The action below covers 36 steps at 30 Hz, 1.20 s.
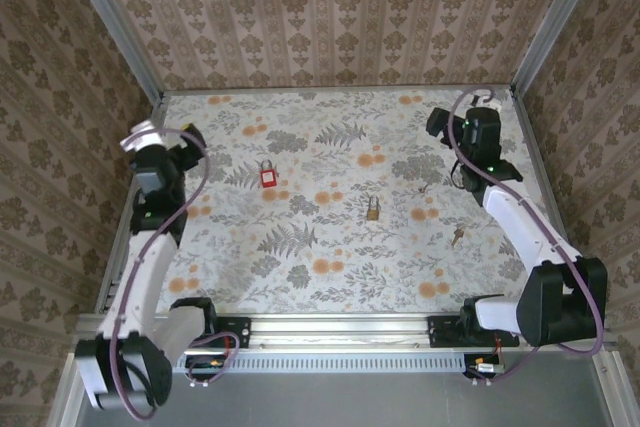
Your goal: Unlock with the key
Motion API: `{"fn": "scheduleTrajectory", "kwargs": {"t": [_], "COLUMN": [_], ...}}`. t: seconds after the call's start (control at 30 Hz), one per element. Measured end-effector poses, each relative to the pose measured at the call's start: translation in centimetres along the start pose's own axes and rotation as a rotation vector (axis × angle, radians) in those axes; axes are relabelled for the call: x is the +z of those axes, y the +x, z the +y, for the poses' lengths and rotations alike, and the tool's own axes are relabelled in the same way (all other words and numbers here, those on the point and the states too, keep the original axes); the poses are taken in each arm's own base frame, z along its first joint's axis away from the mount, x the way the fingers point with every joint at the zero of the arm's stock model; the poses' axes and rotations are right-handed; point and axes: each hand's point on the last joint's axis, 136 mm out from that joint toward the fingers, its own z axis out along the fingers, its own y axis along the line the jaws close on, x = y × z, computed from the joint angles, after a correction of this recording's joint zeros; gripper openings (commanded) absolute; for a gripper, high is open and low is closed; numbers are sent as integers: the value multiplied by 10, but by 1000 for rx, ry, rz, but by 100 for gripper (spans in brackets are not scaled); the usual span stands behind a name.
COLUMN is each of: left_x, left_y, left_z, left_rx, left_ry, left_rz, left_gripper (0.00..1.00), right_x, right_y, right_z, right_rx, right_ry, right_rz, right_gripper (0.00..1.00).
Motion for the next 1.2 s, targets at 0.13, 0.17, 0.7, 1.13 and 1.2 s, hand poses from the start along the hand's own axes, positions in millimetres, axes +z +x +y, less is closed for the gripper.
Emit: {"fn": "scheduleTrajectory", "kwargs": {"t": [0.13,0.17,0.7,1.13,1.2], "left_x": [7,14,55,58,55], "left_y": [27,41,230,294,299], "left_z": [28,24,-100,-93,-92], "left_rx": [-97,-93,297,441,446], "left_ry": [-46,-38,132,-19,-33], "left_rz": [127,198,968,1187,1206], "left_gripper": [98,95,96,81,76], "right_x": [6,5,-19,-18,-18], "right_y": [60,76,145,151,151], "right_z": [-3,1,64,68,69], "right_rx": [87,74,-56,-56,-55], "right_ry": [-28,-32,-175,-194,-200], "right_rz": [202,256,449,467,467], "right_gripper": [100,100,100,95,94]}}
